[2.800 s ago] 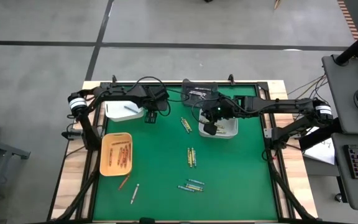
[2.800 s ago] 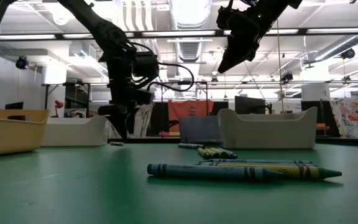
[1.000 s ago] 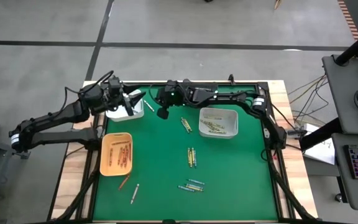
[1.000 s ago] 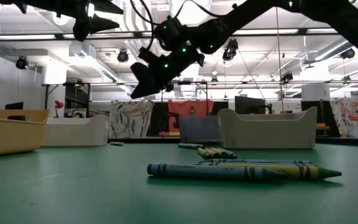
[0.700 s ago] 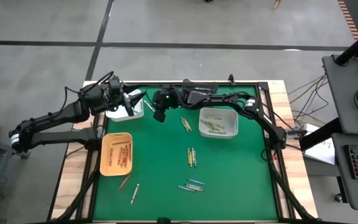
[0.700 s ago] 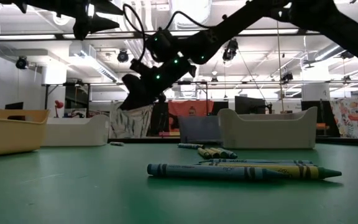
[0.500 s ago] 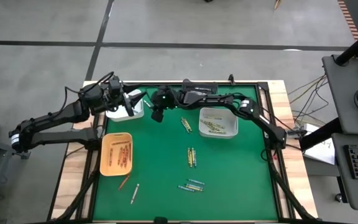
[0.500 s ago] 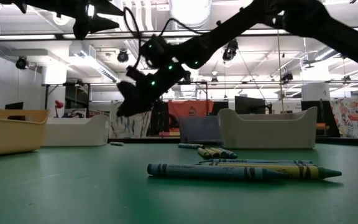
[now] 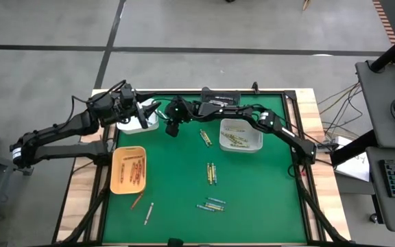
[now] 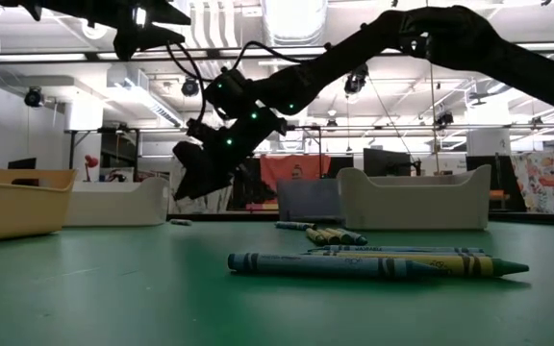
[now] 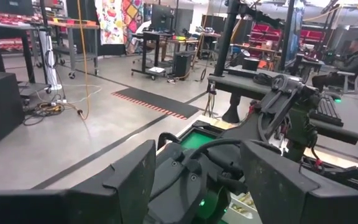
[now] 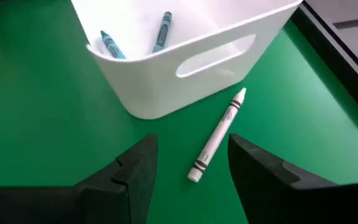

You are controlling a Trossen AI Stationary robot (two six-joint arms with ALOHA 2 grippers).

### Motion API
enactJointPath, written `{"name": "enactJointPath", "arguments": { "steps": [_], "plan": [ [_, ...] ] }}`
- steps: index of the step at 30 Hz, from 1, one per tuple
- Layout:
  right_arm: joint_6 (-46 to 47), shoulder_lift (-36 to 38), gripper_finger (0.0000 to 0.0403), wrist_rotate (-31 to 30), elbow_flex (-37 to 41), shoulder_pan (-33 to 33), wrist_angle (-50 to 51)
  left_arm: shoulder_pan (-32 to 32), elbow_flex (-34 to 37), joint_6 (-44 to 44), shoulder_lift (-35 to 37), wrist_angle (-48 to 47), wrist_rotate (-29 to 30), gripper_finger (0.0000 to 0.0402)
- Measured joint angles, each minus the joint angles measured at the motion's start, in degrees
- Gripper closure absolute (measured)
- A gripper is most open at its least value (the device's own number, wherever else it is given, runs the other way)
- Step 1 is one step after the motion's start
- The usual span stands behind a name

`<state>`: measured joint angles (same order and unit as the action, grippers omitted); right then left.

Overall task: Sort crayons
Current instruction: Put the white crayon into the black bin

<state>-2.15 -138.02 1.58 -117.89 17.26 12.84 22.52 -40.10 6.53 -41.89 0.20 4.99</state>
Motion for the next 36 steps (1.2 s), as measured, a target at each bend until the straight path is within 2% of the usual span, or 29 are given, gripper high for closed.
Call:
{"name": "enactJointPath", "arguments": {
  "steps": [7,14,25,29,36],
  "plan": [
    [2.7,0.0,0.0218,3.4,0.0,0.0,1.0,0.0,0.0,-0.2,0.0,0.0,0.0,0.0184],
    [3.7,0.0,0.0221,2.9,0.0,0.6,1.1,0.0,0.0,-0.5,-0.1,0.0,0.0,0.0184],
    [-5.1,1.7,0.0245,9.5,0.1,1.3,8.2,0.0,0.1,-0.5,-2.1,0.0,0.3,0.0184],
    [-8.3,9.0,0.0256,15.2,0.1,1.3,18.3,0.0,0.1,-0.5,-3.7,0.1,0.3,0.0184],
    [-15.4,21.9,0.0267,15.4,0.6,1.3,42.6,0.1,-0.5,-0.6,-4.1,-0.2,0.6,0.0184]
  ]
}}
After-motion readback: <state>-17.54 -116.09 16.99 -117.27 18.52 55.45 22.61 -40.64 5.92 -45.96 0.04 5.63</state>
